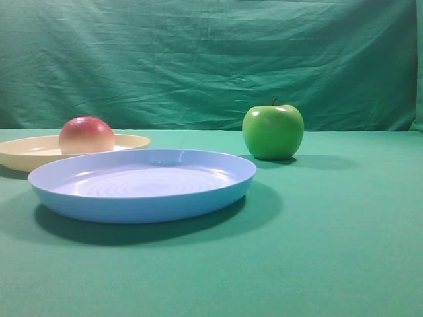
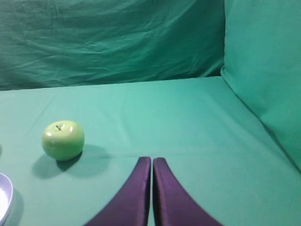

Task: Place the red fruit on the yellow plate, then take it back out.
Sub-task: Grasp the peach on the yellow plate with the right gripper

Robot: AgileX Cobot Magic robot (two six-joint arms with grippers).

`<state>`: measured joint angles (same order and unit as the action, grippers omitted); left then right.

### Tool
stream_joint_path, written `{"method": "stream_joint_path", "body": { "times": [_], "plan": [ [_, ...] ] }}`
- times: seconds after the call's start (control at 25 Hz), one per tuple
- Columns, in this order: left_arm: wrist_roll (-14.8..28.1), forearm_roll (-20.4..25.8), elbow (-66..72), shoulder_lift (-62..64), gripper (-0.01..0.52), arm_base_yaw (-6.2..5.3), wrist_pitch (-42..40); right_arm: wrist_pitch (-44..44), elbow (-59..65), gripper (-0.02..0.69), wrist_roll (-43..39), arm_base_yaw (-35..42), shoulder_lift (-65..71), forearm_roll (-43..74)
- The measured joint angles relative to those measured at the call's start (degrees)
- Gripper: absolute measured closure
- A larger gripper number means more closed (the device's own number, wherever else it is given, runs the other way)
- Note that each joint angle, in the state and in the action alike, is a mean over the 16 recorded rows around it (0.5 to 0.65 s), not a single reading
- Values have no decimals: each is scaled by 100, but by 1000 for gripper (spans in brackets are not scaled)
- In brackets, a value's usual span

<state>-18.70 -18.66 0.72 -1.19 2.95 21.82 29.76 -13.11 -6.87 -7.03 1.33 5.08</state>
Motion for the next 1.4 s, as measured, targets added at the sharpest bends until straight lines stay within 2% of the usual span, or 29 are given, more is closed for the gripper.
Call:
{"method": "stream_joint_path", "body": {
  "times": [0.48,1.4],
  "plan": [
    [0,0,0,0,514,0,0,-953,1341,665,5,2,-199,-223],
    [0,0,0,0,514,0,0,-885,1459,665,154,2,-199,-553]
  ]
}}
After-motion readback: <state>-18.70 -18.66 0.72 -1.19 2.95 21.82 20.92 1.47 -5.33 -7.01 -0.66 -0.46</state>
